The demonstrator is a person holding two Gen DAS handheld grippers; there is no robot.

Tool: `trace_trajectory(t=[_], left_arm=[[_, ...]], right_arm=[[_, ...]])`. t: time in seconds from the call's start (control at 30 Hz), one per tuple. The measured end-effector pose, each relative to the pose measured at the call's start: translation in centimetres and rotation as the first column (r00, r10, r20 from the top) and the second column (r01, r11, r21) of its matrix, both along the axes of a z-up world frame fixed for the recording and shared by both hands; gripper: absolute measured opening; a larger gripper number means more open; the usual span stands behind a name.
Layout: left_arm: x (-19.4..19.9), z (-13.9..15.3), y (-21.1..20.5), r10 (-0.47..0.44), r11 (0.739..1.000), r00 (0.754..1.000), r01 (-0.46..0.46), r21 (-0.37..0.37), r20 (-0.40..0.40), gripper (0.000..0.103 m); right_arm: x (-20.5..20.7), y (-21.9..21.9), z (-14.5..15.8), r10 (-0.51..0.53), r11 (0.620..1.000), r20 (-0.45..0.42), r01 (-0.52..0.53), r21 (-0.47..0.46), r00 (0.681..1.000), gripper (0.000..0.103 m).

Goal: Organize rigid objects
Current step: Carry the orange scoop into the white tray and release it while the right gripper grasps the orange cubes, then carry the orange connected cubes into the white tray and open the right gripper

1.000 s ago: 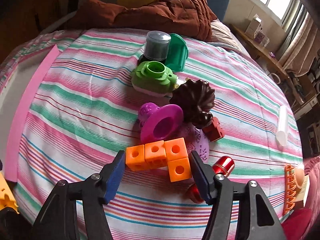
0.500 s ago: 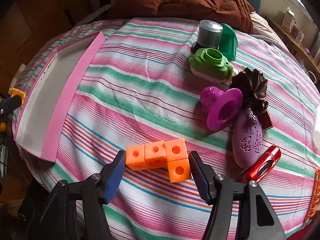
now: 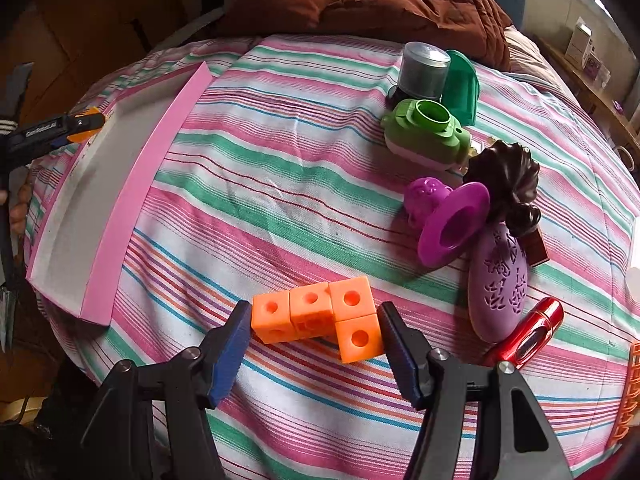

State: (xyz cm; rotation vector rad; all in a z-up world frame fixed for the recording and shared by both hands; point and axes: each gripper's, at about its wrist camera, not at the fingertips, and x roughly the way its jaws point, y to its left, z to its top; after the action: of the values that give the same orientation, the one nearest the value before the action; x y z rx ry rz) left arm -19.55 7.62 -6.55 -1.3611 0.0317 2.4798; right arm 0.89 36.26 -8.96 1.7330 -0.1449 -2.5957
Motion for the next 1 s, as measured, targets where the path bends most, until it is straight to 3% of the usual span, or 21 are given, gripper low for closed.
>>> trace_trajectory(t=[0.27,0.53,0.63,0.7,1.0], left_arm=[[-3.2,-1.9,1.3,0.013,0.996,1.000,-0.012,-0.091,0.001,0.068],[-3.8,-2.4,1.7,0.002,0.994,1.000,-0.002,-0.112,0.001,0.073],[-3.0,-2.0,1.9,-0.021,0.992,1.000,0.019,-0.124,-0.018,0.079],[-2.3,-1.5,1.9,-0.017,0.988,0.999,0.009,-0.154,-0.047,0.088],[4.7,1.9,-0.2,0.021,0.994,0.991,-0.035,-0.105,-0.135,0.089]], right_arm=[[-0.2,0.1,0.0,-0.003,1.000,0.000,0.003,-0.008,1.000,0.064],[-0.2,0.1,-0.1,-0.004,1.000,0.000,0.004,-0.006,1.000,0.064],[-0.3,0.1,-0.1,-0.005,1.000,-0.001,0.005,-0.003,1.000,0.064],[-0.3,0.2,-0.1,-0.007,1.000,-0.001,0.007,-0.002,1.000,0.064],[-0.6,-0.3,-0.7,0.010,0.998,0.027,-0.011,0.058,1.000,0.060]])
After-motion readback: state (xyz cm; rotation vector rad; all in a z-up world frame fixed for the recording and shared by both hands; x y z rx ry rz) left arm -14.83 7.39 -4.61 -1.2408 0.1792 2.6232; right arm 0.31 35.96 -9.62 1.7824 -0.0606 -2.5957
